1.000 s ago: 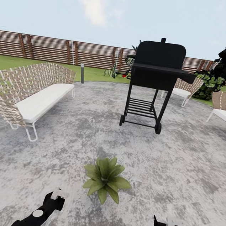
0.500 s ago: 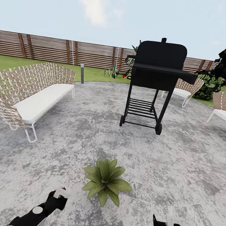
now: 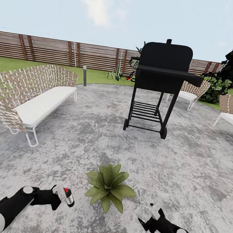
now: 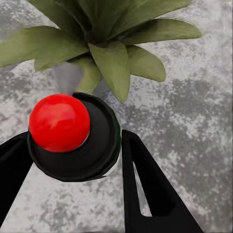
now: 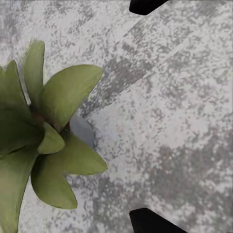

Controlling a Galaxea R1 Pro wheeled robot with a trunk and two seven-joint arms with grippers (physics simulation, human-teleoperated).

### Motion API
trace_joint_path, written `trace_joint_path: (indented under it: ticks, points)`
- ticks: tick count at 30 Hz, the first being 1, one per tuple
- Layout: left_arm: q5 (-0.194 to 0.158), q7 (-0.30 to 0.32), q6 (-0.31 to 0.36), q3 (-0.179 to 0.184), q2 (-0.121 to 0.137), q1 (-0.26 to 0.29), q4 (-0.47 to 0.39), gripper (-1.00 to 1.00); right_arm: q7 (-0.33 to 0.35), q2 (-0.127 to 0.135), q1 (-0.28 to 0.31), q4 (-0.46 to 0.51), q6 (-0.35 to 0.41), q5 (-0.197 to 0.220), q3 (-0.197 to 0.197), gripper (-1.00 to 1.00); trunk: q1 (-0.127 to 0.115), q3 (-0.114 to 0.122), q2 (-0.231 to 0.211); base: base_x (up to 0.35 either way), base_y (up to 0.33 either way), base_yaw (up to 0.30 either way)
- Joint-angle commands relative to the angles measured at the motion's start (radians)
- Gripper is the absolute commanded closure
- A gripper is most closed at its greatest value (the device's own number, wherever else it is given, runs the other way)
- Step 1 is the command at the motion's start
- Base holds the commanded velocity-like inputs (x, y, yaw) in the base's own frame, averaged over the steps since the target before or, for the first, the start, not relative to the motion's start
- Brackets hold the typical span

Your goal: Pick up the pesticide atomizer in the garden and spray insectifuge to fully cover both potted plants in the garden.

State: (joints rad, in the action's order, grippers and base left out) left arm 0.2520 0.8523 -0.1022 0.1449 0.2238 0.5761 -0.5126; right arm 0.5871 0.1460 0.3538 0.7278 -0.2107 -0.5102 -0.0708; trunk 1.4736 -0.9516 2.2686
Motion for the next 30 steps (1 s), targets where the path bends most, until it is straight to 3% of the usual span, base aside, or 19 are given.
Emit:
trace_joint_path:
  ticks: [1,3,4,5,6,7,10,16,25,26,30]
  points:
    - [0.075,0.085,0.013,0.003,0.001,0.026,-0.02,1.0,0.076,0.0,0.035,0.0,-0.007,-0.04,-0.003,-1.0,0.0,-0.001,0.0,0.0,0.0,0.0]
    - [0.144,0.122,0.032,0.002,-0.006,0.05,-0.026,1.0,0.132,-0.001,0.054,0.0,-0.007,-0.05,-0.002,-1.0,0.0,-0.001,0.0,0.0,0.0,0.0]
    - [0.218,0.15,0.072,0.002,-0.021,0.078,-0.029,1.0,0.201,-0.003,0.078,0.001,-0.007,-0.054,-0.002,-1.0,0.0,-0.001,0.0,0.0,0.0,0.0]
    - [0.247,0.165,0.091,0.002,-0.031,0.09,-0.03,1.0,0.235,-0.004,0.087,0.001,-0.007,-0.056,-0.001,-1.0,0.0,-0.001,0.0,0.0,0.0,0.0]
    - [0.282,0.188,0.113,0.003,-0.048,0.102,-0.03,1.0,0.282,-0.006,0.097,0.001,-0.007,-0.056,0.0,-1.0,0.0,-0.001,0.0,0.0,0.0,0.0]
    - [0.353,0.222,0.134,0.004,-0.088,0.121,-0.032,1.0,0.336,-0.011,0.114,0.004,-0.007,-0.057,0.001,-1.0,0.0,-0.001,0.0,0.0,0.0,0.0]
    - [0.425,0.228,0.139,0.004,-0.126,0.126,-0.031,1.0,0.348,-0.014,0.124,0.006,-0.007,-0.056,0.014,-1.0,0.0,-0.001,0.0,0.0,0.0,0.0]
    - [0.484,0.232,0.141,0.003,-0.145,0.126,-0.029,1.0,0.35,-0.042,0.13,0.007,-0.006,-0.055,0.09,-1.0,0.0,-0.001,0.0,0.0,0.0,0.0]
    - [0.492,0.232,0.141,0.002,-0.151,0.123,-0.027,1.0,0.35,-0.113,0.152,0.004,-0.003,-0.056,0.108,-1.0,0.0,-0.001,0.0,0.0,0.0,0.0]
    - [0.492,0.232,0.141,0.002,-0.154,0.122,-0.026,1.0,0.35,-0.117,0.154,0.004,-0.003,-0.056,0.109,1.0,0.0,-0.001,0.0,0.0,0.0,0.0]
    - [0.492,0.232,0.141,0.003,-0.167,0.122,-0.025,1.0,0.352,-0.133,0.158,0.005,-0.003,-0.056,0.111,1.0,0.0,-0.001,0.0,0.0,0.0,0.0]
